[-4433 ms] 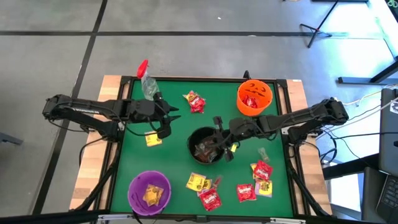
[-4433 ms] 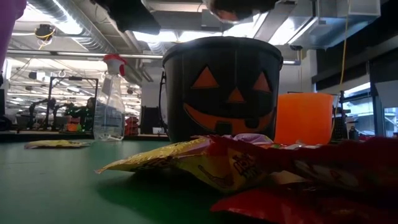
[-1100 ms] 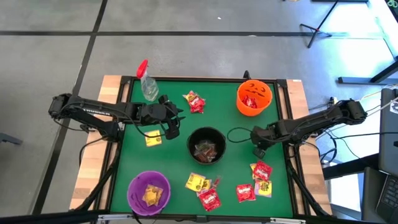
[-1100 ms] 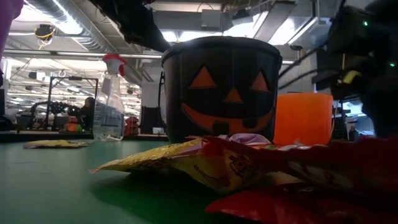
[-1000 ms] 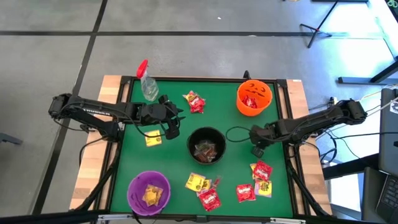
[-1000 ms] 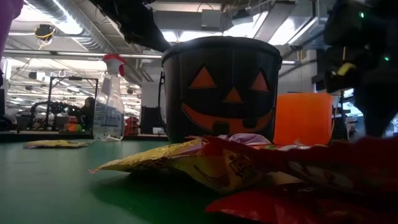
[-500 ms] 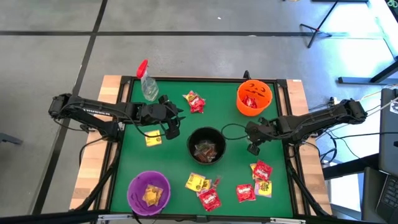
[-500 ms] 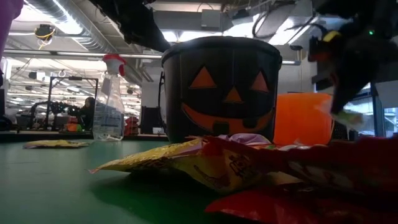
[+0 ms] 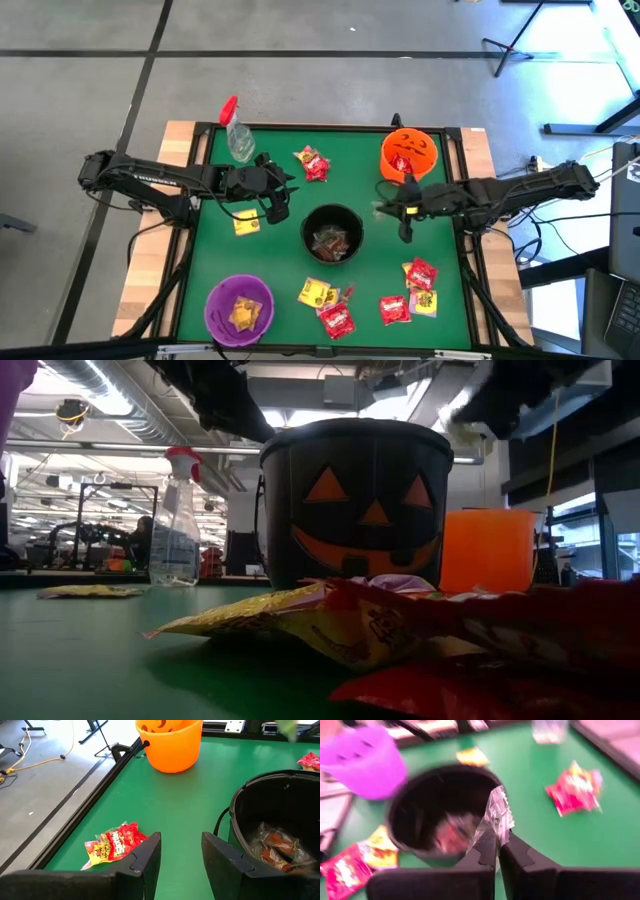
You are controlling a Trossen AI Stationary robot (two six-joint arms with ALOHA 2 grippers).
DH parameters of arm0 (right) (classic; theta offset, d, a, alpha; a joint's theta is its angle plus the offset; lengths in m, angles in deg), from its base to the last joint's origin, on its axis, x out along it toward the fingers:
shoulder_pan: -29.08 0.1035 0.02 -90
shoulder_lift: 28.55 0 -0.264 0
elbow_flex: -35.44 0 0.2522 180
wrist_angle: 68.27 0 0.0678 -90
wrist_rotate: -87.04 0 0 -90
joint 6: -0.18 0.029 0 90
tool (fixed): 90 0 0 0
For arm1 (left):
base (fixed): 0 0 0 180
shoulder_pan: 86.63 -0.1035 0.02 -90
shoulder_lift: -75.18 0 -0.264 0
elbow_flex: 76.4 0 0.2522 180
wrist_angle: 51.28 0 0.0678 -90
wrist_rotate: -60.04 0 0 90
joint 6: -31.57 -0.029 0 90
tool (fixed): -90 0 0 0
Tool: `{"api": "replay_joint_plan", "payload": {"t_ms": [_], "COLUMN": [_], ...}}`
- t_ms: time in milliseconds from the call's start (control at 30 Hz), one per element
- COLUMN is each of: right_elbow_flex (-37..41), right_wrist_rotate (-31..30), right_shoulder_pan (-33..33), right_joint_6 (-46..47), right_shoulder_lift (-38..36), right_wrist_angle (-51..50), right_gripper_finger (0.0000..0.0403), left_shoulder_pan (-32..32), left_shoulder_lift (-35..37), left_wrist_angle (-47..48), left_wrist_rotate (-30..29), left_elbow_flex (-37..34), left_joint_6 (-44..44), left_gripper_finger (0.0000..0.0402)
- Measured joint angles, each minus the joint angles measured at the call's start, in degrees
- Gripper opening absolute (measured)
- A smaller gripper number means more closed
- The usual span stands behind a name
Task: Sort candy
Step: Put the green candy into the black bucket
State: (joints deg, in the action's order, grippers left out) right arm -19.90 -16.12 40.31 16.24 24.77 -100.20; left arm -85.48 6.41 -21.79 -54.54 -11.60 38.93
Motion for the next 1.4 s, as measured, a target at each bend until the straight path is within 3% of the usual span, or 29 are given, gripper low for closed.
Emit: {"api": "replay_joint_plan", "payload": {"t_ms": [200, 533, 800, 1400], "right_elbow_flex": [0.1, 0.1, 0.1, 0.1], "right_wrist_rotate": [4.8, 5.2, 5.3, 5.7], "right_shoulder_pan": [0.0, 0.0, 0.0, 0.0], "right_joint_6": [-8.6, -16.3, -16.6, -16.6], "right_shoulder_lift": [2.8, 11.2, 17.4, 24.0], "right_wrist_angle": [12.1, 30.9, 33.6, 34.7], "right_gripper_finger": [0.0009, 0.0009, 0.0010, 0.0010], "left_shoulder_pan": [0.1, 0.2, 0.4, 0.3], "left_shoulder_lift": [0.0, 0.0, 0.0, 0.0], "left_wrist_angle": [0.0, -0.3, -1.6, -13.0], "left_wrist_rotate": [0.1, 0.1, 1.4, 1.2], "left_elbow_flex": [0.0, 0.0, 0.0, 0.0], "left_joint_6": [0.6, 1.5, 1.7, 1.1], "left_gripper_finger": [0.0131, 0.0131, 0.0131, 0.0131]}}
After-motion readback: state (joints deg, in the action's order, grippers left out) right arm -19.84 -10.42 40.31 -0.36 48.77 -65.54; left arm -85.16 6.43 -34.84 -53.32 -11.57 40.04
